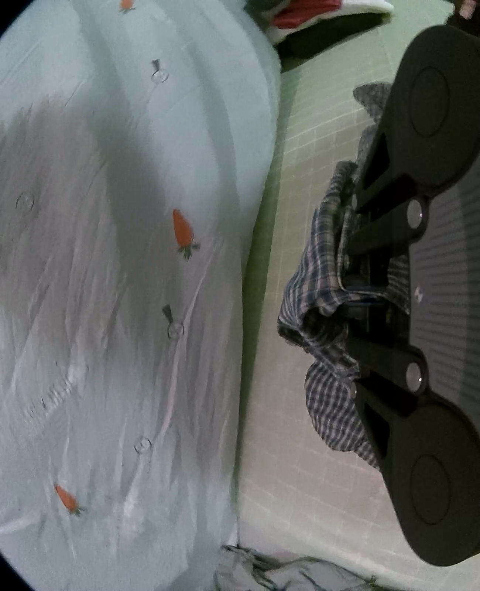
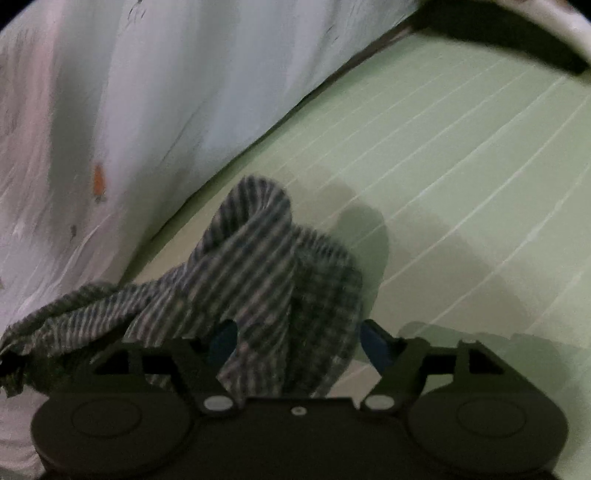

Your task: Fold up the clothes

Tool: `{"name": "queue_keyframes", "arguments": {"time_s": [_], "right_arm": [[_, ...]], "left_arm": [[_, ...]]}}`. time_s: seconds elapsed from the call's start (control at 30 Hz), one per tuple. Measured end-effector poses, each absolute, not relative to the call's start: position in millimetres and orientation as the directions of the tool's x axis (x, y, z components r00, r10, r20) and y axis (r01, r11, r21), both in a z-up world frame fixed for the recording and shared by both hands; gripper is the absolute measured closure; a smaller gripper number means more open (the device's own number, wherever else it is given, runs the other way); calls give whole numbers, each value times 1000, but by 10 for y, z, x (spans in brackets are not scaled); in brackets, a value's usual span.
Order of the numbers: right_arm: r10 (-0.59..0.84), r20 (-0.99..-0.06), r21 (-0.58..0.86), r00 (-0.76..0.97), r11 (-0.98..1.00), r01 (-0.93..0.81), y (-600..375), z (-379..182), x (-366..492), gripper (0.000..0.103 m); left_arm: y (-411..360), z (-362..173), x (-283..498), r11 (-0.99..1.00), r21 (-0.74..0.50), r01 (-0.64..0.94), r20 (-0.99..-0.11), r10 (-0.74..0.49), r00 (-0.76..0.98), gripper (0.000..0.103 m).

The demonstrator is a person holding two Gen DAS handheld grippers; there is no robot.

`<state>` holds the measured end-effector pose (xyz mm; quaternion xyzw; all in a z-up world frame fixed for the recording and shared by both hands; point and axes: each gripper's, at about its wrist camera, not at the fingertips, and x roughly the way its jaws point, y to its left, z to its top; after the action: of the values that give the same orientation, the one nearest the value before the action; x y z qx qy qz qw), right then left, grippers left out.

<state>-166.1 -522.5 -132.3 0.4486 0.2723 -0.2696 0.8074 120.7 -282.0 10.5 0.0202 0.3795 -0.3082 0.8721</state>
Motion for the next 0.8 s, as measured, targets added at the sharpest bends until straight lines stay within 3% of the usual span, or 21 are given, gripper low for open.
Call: {"name": "queue_keyframes", "arguments": {"time_s": [0.1, 0.23, 0.3, 0.33, 0.6, 0.8], "right_arm": [[-117, -671, 605, 732, 484, 632, -5141, -1406, -1394, 22], [-67, -673, 608, 737, 518, 602, -5052, -1515, -1089, 25], [-71, -672, 598, 738, 536, 596, -5004, -1515, -1021, 63], [-83, -679, 584, 729, 540, 606, -5010, -1502, -1013, 94], [-381, -601, 424, 703, 593, 685, -5180, -895, -1633, 98], [-631, -443, 233, 637, 605, 761, -5327, -69, -2349, 99]], "left_arm": [[-2706, 41, 1275, 809, -228, 542, -682, -530, 504, 97], [-2570, -57, 1334, 810, -293, 508, -692, -546, 472, 97], [-2530, -87, 1334, 813, -306, 496, -694, -547, 468, 97], [-2510, -102, 1334, 814, -312, 490, -696, -547, 465, 97], [-2508, 74, 845, 790, -331, 516, -648, -587, 485, 97], [-2622, 213, 416, 709, -423, 564, -605, -684, 408, 97]]}}
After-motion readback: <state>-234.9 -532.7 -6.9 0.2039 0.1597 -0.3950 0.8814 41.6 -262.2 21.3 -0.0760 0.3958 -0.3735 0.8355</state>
